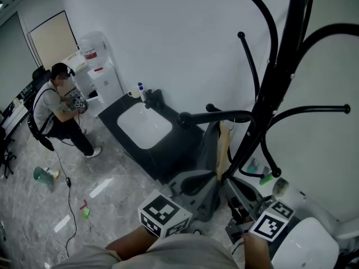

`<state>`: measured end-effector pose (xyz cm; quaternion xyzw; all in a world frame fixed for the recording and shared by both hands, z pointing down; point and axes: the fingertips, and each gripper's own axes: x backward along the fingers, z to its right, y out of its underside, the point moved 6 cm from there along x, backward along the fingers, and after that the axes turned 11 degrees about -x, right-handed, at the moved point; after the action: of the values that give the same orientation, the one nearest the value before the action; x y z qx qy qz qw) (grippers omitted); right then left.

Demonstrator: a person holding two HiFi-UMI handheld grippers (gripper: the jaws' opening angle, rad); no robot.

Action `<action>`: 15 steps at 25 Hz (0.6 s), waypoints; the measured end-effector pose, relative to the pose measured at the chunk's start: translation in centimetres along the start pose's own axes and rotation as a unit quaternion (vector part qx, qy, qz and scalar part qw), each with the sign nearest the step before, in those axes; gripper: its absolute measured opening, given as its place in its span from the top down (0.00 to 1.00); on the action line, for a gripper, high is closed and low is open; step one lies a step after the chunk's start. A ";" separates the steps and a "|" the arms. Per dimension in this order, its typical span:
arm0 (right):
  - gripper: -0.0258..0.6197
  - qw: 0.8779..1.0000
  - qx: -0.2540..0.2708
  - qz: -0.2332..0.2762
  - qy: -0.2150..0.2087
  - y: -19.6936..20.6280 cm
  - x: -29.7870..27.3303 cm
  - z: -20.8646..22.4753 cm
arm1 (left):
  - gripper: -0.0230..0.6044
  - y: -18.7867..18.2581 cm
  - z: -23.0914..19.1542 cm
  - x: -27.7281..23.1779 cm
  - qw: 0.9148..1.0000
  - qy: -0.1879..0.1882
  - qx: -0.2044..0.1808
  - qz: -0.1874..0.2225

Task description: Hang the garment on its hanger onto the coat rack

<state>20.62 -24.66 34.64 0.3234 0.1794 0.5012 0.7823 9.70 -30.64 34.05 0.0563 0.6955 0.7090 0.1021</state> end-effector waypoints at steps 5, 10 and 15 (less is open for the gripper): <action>0.94 1.000 0.011 -0.019 -0.004 0.4 0.0 0.3 | 0.96 -0.1 0.4 0.0 1.000 -0.006 -0.003 0.000; 0.94 1.000 0.013 -0.026 -0.009 0.6 0.2 0.3 | 0.96 -0.1 0.8 0.1 1.000 -0.009 -0.004 -0.001; 0.94 0.999 0.012 -0.028 -0.013 0.6 0.3 0.9 | 0.96 0.2 0.8 -0.1 1.000 -0.014 -0.005 -0.002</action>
<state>20.88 -24.53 35.65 0.3341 0.1840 0.4729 0.7943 9.99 -29.91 34.26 0.0646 0.6905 0.7114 0.1138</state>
